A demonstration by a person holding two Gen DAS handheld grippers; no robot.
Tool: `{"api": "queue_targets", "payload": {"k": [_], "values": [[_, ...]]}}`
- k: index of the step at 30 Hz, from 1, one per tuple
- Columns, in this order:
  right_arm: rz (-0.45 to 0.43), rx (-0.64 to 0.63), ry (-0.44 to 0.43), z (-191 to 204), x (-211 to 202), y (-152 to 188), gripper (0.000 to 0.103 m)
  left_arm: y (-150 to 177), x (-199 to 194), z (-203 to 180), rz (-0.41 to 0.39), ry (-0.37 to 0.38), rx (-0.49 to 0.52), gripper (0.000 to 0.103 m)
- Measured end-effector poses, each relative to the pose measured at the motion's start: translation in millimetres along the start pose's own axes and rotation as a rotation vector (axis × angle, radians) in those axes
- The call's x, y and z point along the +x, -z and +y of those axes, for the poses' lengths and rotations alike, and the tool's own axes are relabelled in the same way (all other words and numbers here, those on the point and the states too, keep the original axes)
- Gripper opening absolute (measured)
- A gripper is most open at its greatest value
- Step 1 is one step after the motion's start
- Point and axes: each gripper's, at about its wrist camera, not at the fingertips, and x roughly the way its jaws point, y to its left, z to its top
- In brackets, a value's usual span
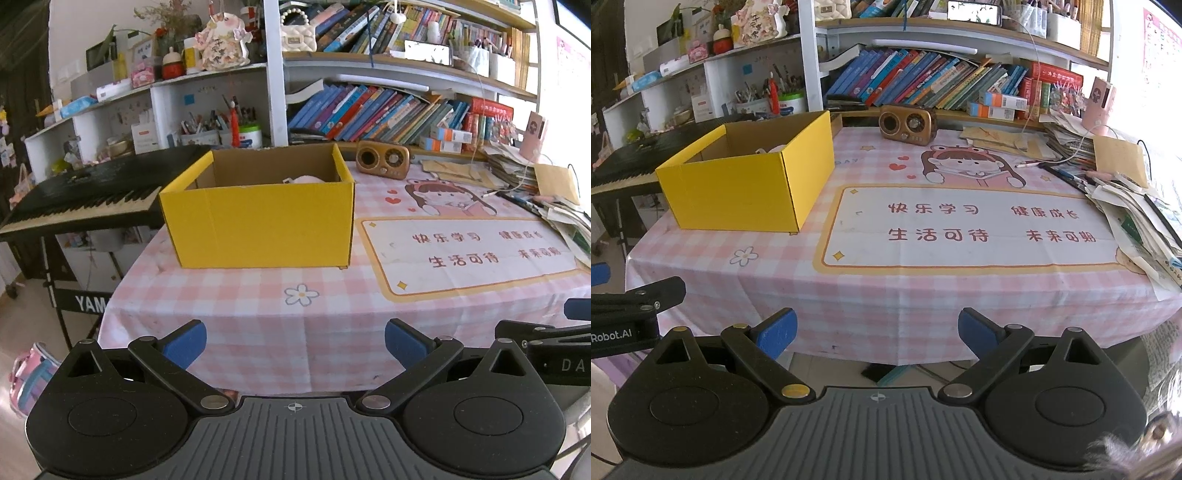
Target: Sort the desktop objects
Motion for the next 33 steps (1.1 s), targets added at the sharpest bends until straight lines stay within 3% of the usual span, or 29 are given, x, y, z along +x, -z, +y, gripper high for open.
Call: {"api": "queue_targets", "payload": {"k": [33], "values": [[0.015, -0.016, 0.001, 5.4, 6.1, 1.2, 0.095, 5.1, 1.1, 1.7, -0.004, 0.029, -0.022, 0.103]]}}
